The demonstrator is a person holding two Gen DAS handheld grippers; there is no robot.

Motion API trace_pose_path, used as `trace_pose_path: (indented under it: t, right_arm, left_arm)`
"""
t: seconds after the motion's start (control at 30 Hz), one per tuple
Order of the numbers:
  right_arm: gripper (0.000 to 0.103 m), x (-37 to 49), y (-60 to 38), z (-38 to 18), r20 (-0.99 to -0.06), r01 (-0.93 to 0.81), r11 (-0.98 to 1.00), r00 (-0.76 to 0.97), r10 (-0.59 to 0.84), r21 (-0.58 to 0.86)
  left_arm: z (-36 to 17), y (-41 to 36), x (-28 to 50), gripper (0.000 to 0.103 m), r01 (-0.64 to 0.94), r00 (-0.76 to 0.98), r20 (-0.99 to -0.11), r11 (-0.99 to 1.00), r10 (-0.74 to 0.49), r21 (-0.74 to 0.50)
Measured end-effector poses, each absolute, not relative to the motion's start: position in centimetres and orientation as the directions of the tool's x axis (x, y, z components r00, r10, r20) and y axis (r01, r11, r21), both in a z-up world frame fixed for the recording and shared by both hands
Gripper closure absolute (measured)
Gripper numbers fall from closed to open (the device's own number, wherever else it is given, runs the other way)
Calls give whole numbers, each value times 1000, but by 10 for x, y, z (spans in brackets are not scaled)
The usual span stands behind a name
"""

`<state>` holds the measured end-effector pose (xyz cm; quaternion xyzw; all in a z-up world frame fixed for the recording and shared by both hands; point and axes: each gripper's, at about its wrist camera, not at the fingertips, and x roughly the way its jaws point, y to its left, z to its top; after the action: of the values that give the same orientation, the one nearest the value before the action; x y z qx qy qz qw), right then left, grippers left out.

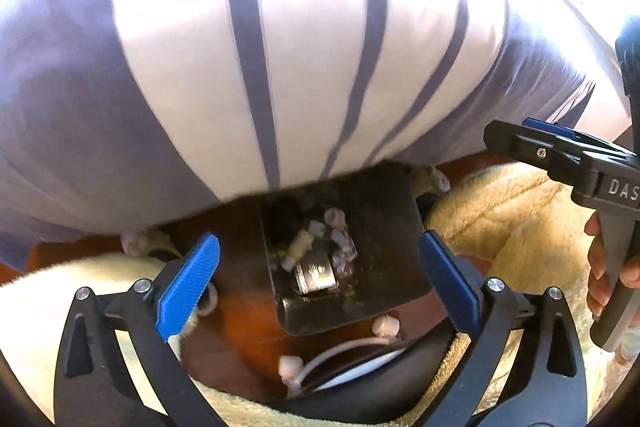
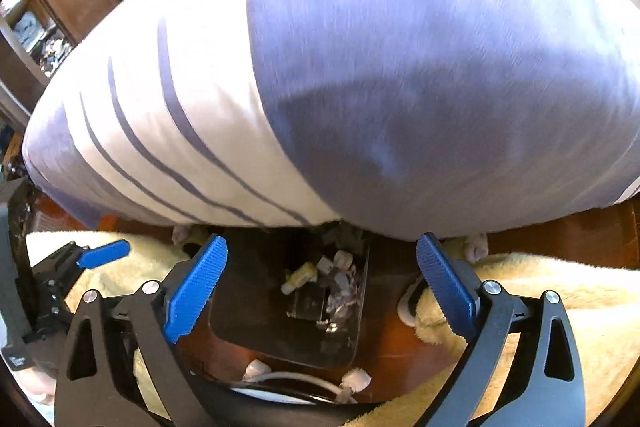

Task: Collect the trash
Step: 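Raise both open tools back over the bed items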

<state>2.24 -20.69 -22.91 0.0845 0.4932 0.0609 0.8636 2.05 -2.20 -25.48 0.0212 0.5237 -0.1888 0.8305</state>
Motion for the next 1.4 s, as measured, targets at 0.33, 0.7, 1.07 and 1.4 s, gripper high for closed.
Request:
trace_pose_path:
  t: [0.33,0.7,1.07,1.4]
  right_arm:
    - [7,29,-213,-147,-711,-57,993,694,113,101]
    - [4,82,-234,-94,-655,-50,996,751,89,78]
    - [4,152,-244,-84,-668,-29,995,739,86,97]
    - [4,242,-231,-103,-708,-21,997,703,68,75]
  left_arm:
    - [-167,-11,38,8,328,569,-774,940,-278,-97]
    - [-110,-12,100,8,311,647,-717,948,-259,-62]
    - [-95,-17,180,8,293,656,-718,955,-232,-41]
    - [-117,-32,248,8,297,615,-758,954,-218,-33]
